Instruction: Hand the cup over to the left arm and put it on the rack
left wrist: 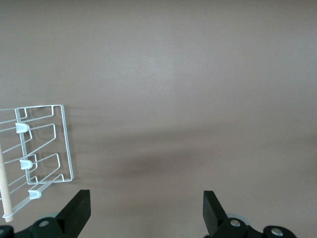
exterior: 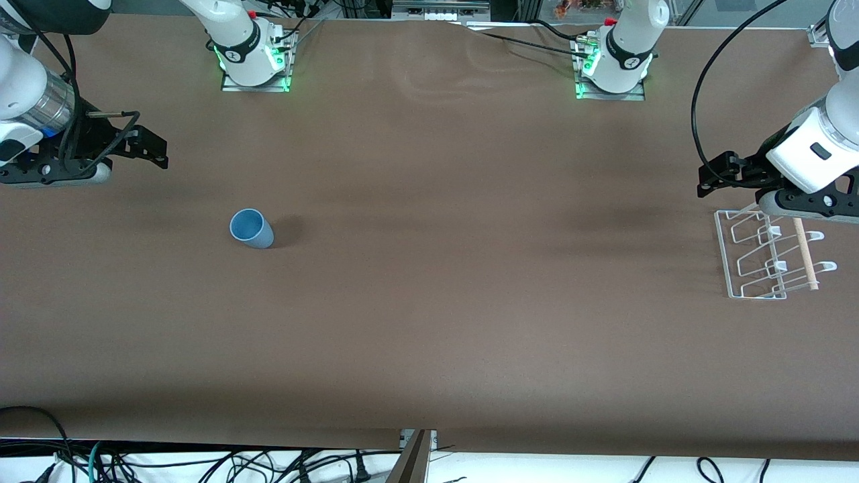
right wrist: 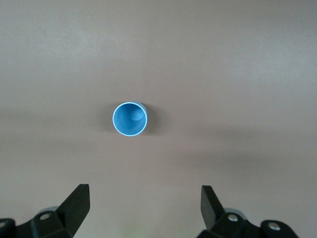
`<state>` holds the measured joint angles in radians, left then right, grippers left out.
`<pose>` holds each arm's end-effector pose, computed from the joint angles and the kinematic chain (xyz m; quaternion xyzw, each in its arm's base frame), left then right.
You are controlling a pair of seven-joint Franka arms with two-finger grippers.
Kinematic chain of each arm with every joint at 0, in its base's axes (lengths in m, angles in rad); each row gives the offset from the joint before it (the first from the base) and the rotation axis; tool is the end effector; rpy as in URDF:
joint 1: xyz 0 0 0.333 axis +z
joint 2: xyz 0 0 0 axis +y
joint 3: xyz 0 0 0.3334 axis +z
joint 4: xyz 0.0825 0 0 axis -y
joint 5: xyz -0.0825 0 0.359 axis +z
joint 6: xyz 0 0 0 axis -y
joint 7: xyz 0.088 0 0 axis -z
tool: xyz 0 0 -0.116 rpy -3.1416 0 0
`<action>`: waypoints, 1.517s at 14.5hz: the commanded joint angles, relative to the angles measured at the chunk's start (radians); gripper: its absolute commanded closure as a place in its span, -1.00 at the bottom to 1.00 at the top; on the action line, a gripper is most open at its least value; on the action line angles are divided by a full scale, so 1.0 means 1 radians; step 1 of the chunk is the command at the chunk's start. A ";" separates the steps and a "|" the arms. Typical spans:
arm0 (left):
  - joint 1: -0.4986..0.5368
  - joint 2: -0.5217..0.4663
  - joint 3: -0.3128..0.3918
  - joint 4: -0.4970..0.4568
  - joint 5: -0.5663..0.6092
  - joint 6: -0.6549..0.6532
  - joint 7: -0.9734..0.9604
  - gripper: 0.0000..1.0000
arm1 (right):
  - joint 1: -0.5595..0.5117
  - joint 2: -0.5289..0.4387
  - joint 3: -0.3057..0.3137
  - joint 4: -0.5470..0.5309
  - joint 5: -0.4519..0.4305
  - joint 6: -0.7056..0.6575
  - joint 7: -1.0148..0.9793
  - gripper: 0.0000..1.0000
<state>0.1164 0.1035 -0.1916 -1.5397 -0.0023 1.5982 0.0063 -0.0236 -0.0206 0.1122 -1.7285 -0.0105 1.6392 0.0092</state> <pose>0.5615 -0.0369 0.5936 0.9989 -0.0404 -0.0219 0.0102 0.5204 0.0456 0.5789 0.9986 0.0402 -0.0341 0.0081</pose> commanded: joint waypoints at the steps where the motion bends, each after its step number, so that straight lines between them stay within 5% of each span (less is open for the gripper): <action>1: -0.001 0.007 -0.006 0.029 0.013 -0.041 0.009 -1.00 | 0.004 0.013 -0.002 0.032 -0.016 -0.021 0.026 -0.99; 22: -0.009 0.005 -0.009 0.030 0.013 -0.044 0.007 -1.00 | 0.007 0.011 -0.002 0.027 -0.019 -0.064 0.009 -0.99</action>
<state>0.1150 0.1034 -0.2003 -1.5376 -0.0023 1.5780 0.0063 -0.0235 -0.0186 0.1122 -1.7270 -0.0148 1.5993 0.0209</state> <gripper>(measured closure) 0.000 0.004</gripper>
